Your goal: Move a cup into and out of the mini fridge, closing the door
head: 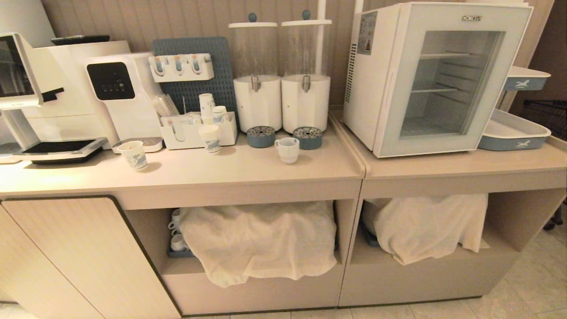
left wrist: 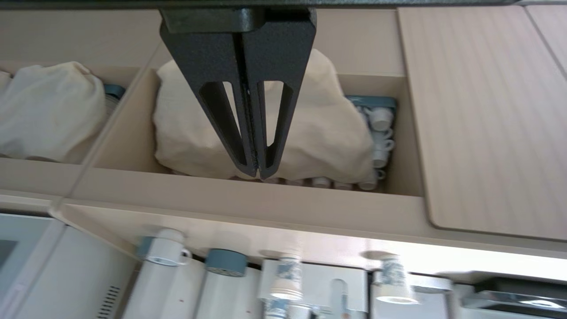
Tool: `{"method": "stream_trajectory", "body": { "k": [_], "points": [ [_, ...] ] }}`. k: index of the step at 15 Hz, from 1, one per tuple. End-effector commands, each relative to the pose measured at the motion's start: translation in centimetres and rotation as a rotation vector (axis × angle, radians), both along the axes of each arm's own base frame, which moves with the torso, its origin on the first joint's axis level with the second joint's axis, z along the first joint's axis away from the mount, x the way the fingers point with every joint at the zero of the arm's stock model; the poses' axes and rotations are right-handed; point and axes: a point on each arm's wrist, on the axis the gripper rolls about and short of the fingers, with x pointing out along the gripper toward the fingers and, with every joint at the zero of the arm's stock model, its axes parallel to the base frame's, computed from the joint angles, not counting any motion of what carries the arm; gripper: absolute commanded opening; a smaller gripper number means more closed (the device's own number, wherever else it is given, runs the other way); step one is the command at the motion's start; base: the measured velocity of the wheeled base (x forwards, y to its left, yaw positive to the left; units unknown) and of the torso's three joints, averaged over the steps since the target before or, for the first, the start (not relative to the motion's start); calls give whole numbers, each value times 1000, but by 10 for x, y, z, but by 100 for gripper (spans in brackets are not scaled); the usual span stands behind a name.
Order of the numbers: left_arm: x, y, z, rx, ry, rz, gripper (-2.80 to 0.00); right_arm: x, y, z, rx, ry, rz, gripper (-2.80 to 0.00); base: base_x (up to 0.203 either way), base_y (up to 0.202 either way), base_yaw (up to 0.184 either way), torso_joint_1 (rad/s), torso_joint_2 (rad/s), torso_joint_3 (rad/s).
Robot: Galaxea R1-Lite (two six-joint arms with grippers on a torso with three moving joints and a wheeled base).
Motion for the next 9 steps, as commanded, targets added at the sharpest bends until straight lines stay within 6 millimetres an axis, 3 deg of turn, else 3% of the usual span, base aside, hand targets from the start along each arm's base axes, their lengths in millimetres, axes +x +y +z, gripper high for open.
{"method": "stream_trajectory", "body": {
  "k": [1, 9],
  "points": [
    [3, 0, -11, -2, 34, 0, -280, 0, 0, 0, -1, -1, 1, -280, 0, 190, 4, 2, 1, 1],
    [3, 0, -11, -2, 35, 0, -280, 0, 0, 0, -1, 0, 1, -280, 0, 194, -1, 2, 2, 2]
  ]
}}
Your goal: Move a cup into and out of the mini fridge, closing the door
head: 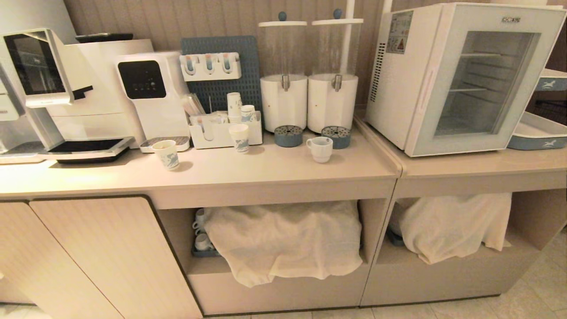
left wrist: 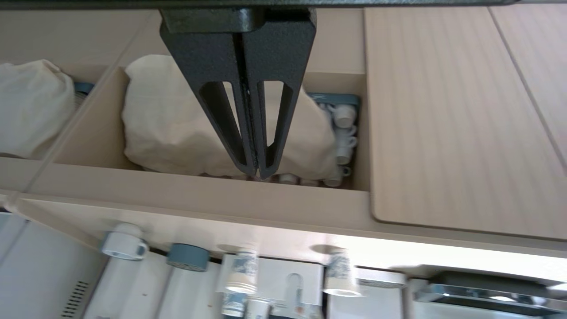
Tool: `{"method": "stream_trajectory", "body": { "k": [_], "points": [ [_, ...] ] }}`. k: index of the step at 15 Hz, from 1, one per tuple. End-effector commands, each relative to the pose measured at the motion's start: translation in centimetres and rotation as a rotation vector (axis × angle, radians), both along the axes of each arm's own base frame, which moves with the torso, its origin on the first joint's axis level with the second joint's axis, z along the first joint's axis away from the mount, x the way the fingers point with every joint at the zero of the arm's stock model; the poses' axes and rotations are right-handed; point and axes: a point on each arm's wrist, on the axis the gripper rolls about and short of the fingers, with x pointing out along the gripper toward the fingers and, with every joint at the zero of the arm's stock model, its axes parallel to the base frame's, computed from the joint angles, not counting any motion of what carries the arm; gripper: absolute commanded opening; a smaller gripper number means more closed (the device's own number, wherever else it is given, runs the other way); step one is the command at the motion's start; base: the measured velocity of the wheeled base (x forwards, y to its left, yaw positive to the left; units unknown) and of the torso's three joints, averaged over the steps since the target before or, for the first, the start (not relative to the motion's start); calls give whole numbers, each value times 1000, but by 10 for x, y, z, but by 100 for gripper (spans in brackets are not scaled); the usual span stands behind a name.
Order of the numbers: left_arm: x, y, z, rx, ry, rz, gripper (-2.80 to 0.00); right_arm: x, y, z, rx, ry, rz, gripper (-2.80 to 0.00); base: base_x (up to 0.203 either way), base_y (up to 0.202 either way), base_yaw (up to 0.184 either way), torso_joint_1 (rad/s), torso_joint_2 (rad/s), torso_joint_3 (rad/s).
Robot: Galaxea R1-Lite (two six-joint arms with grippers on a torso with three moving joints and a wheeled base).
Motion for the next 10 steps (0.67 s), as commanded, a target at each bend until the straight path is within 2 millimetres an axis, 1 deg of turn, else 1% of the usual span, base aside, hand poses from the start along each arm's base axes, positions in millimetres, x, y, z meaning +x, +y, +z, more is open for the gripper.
{"method": "stream_trajectory", "body": {
  "k": [1, 4, 6, 10],
  "points": [
    [3, 0, -11, -2, 33, 0, -280, 0, 0, 0, -1, 1, 1, -280, 0, 189, -2, 1, 7, 6],
    [3, 0, -11, -2, 34, 0, -280, 0, 0, 0, -1, 0, 1, -280, 0, 191, 0, 4, 2, -1],
    [3, 0, -11, -2, 34, 0, -280, 0, 0, 0, -1, 1, 1, -280, 0, 114, 2, 5, 2, 4],
    [3, 0, -11, 0, 35, 0, -280, 0, 0, 0, -1, -1, 1, -280, 0, 0, 0, 0, 0, 0]
  ]
}}
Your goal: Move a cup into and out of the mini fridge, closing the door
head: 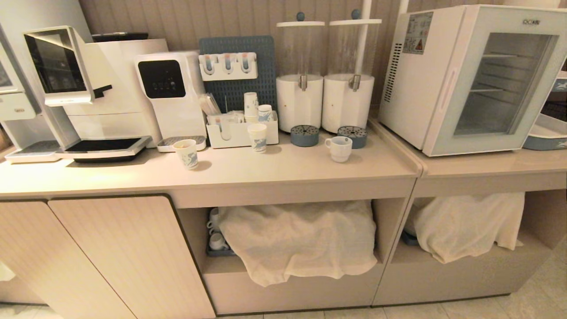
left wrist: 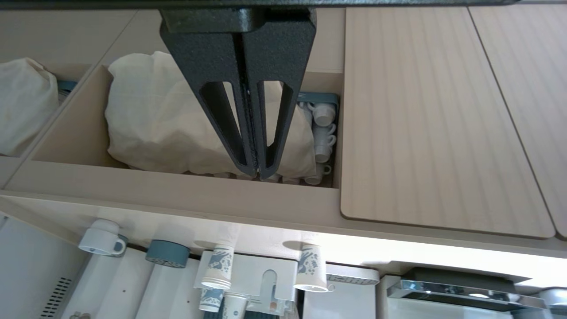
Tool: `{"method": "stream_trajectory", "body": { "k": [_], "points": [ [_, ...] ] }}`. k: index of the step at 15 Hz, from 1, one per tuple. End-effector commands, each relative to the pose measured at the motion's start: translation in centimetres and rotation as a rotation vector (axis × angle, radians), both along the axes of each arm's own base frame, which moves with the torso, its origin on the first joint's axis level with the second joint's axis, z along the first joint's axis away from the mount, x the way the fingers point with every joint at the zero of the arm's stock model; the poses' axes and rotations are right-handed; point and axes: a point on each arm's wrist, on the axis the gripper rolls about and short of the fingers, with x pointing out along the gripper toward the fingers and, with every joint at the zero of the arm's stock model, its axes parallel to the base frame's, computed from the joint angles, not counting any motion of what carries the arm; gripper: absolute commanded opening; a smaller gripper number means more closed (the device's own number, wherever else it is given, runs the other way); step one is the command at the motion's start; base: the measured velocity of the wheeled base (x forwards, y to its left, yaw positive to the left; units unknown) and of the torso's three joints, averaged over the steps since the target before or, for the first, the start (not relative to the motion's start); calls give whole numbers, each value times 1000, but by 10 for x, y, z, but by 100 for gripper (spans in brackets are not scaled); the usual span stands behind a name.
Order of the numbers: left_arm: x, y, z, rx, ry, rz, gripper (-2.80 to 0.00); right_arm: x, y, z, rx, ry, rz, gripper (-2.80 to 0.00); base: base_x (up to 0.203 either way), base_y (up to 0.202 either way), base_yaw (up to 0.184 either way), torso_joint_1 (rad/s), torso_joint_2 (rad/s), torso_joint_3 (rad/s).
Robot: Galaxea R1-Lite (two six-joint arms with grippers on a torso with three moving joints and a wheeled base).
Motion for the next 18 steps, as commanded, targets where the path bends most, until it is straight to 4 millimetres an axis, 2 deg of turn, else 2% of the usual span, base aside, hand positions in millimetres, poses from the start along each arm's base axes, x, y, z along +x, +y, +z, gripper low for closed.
{"method": "stream_trajectory", "body": {
  "k": [1, 18],
  "points": [
    [3, 0, -11, -1, 34, 0, -280, 0, 0, 0, -1, -1, 1, -280, 0, 0, 0, 0, 0, 0],
    [3, 0, -11, 2, 35, 0, -280, 2, 0, 1, 18, -47, -2, -280, 0, 0, 0, 0, 0, 0]
  ]
}}
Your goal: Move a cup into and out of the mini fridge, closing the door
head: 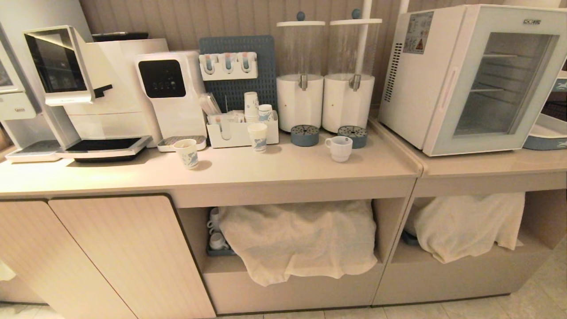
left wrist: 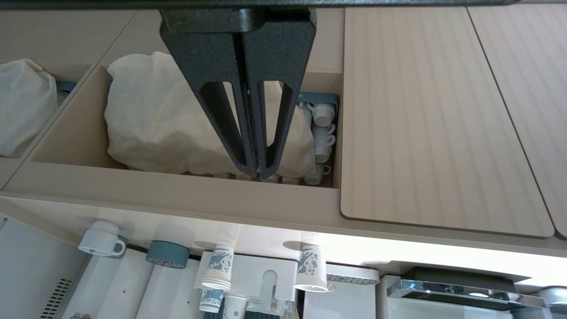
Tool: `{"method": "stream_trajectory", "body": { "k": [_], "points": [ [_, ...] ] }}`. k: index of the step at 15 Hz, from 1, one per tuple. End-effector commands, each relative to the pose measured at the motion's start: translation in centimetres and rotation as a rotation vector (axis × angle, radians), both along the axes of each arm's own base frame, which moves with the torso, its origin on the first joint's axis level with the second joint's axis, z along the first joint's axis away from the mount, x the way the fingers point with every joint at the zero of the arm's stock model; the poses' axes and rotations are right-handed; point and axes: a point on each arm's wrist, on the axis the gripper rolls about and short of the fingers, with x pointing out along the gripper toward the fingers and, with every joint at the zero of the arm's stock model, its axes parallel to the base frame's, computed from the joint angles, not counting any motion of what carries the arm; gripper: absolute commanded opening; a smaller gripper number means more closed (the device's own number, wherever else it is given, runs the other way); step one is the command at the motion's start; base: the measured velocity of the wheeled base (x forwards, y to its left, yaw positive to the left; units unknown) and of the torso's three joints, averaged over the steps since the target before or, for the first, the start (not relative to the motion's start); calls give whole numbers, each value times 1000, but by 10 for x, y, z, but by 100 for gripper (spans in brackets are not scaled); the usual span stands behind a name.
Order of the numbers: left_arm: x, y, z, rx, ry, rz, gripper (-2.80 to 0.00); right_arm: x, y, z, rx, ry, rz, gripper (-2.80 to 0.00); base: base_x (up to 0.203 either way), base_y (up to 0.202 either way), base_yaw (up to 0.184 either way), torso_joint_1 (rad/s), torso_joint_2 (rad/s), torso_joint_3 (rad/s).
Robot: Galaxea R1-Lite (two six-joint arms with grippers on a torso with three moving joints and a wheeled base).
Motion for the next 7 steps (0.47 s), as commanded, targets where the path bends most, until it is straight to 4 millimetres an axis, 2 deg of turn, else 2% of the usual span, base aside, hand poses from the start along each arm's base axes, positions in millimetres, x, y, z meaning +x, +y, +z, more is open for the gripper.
{"method": "stream_trajectory", "body": {
  "k": [1, 7],
  "points": [
    [3, 0, -11, -1, 35, 0, -280, 0, 0, 0, 24, 0, -3, -280, 0, 0, 0, 0, 0, 0],
    [3, 0, -11, -1, 35, 0, -280, 0, 0, 0, 33, -2, -9, -280, 0, 0, 0, 0, 0, 0]
  ]
}}
